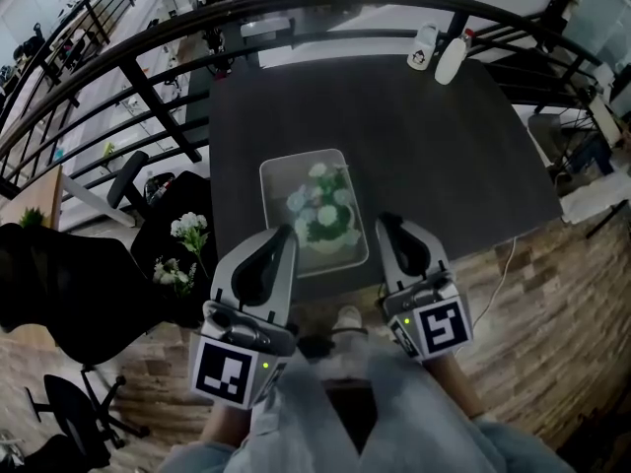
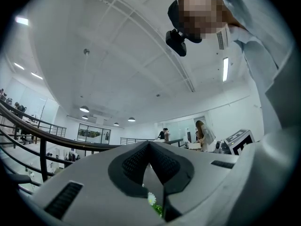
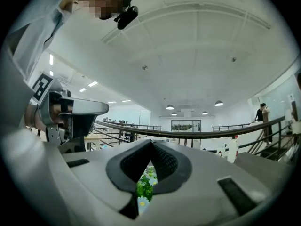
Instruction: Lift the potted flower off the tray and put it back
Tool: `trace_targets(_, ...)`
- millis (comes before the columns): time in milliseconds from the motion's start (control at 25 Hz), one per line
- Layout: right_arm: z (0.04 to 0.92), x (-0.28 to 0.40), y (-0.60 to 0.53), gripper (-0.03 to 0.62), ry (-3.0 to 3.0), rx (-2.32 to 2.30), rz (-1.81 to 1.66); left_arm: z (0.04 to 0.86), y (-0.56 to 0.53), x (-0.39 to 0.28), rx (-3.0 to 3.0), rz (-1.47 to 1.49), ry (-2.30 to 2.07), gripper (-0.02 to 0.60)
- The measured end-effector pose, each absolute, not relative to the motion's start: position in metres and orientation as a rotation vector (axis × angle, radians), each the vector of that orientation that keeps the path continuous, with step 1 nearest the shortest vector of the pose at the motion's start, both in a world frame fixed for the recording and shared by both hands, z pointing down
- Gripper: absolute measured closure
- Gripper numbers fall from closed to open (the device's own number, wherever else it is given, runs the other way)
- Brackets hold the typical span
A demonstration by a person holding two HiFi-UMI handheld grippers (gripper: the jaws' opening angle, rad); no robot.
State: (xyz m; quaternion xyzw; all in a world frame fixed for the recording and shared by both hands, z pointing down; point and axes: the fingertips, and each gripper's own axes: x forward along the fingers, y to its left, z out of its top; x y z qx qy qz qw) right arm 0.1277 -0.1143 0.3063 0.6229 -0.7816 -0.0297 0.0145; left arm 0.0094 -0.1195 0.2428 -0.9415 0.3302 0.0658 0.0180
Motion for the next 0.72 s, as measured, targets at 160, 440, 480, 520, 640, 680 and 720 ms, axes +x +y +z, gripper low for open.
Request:
trace_targets(160,0.3090,0.1262,-0.1148,0.592,-2.425,1.918,-0.081,0.2430,-0.1199,0.0096,-2.925,0.204,1.032,0.583)
trace_targets(440,0.3088,0.1245,-0.1161,0.592,-2.435,1.901,-0.082,0.2435,-0.1205,0.0091,-2.924,0.200,1.045,0.583)
trace_targets(480,0.3084,0.1246,-0.1160,0.592,-2.436,1.899,-0.083,0.2436,-0.1203,0.0092,-2.924,0.199,1.046,0.583)
trace_targets(520,0.3082,0.1247,-0.1160,0.592,-2.436,1.896,-0.083,0.2438,-0.1201,0.0095,-2.924,0.197,1.047,0.583)
trace_targets(640,0.3069,0.1249,-0.1166,0.592,-2.439,1.890,-0.085,0.2435,-0.1205,0.0102,-2.923,0.193,1.049,0.583)
trace_targets(680,0.3064,0.1247,-0.1169,0.592,-2.440,1.889,-0.086,0.2432,-0.1208,0.0102,-2.922,0.195,1.051,0.583)
trace_targets(720,0.3061,0.1244,-0.1171,0.592,-2.441,1.887,-0.089,0.2430,-0.1210,0.0100,-2.922,0.196,1.053,0.583)
